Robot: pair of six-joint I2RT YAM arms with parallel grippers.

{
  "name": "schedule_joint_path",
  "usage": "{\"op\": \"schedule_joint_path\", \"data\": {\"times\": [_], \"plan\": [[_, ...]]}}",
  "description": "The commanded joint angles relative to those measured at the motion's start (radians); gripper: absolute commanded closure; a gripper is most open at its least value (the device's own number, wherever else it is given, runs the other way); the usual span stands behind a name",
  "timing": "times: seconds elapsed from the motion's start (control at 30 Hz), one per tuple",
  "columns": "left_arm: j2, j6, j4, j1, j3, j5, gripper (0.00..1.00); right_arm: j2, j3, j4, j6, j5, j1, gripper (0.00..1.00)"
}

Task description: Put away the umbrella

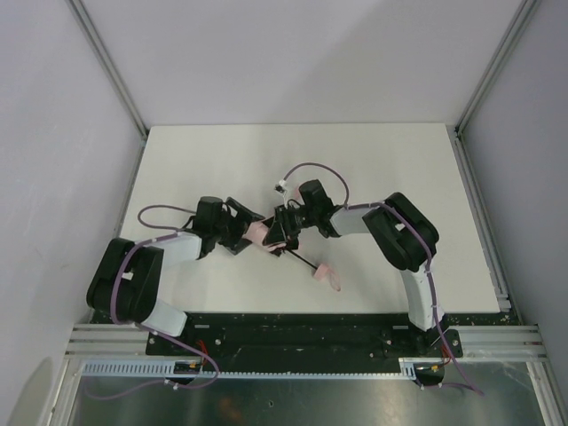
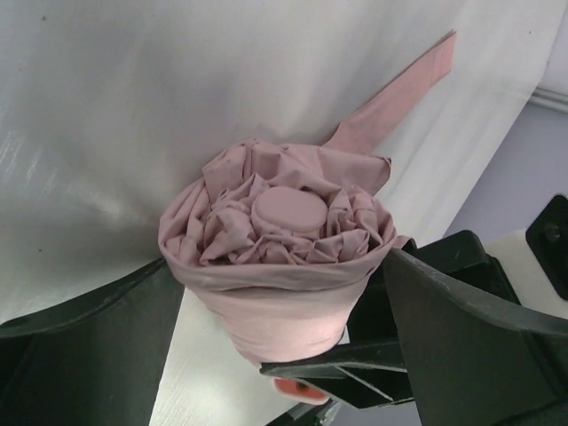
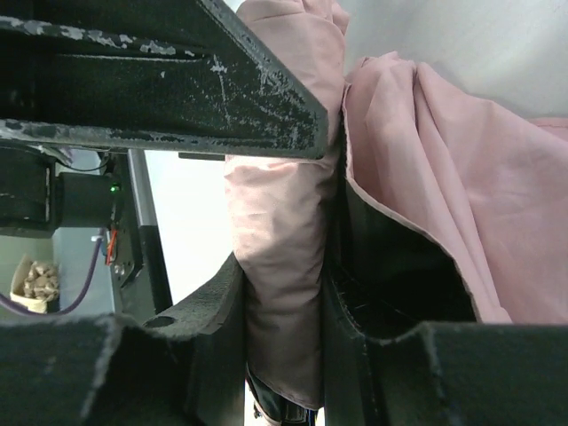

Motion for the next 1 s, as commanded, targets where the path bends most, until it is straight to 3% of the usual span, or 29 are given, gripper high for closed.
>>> {"op": "schedule_joint_path", "data": {"times": [0.0, 0.13, 0.43, 0.6, 0.77, 0.87, 0.97], "plan": [[0.028, -0.051, 0.002, -0.016, -0.003, -0.096, 0.06, 0.085, 0.001, -0.207, 0.064, -0.052, -0.007, 1.00], [0.064, -0.013, -0.021, -0.021, 0.014, -0.130, 0.22, 0.082, 0.039, -0.248, 0.050, -0.071, -0.004, 1.00], [0.079, 0.074, -0.074, -0.025, 0.040, -0.161, 0.69, 0.023, 0.131, -0.370, 0.018, -0.041, 0.004, 0.97], [0.080, 0.086, -0.082, -0.025, 0.030, -0.157, 0.83, -0.025, 0.232, -0.494, -0.026, 0.019, 0.009, 0.73], [0.077, 0.085, -0.093, -0.024, 0.029, -0.120, 0.90, -0.121, 0.331, -0.643, -0.152, 0.142, 0.010, 0.39], [0.068, 0.083, -0.122, -0.024, 0.038, -0.111, 0.95, -0.227, 0.302, -0.650, -0.253, 0.248, 0.011, 0.31], [0.060, 0.079, -0.172, -0.025, 0.057, -0.114, 0.99, -0.347, 0.195, -0.552, -0.364, 0.380, 0.033, 0.27]]}}
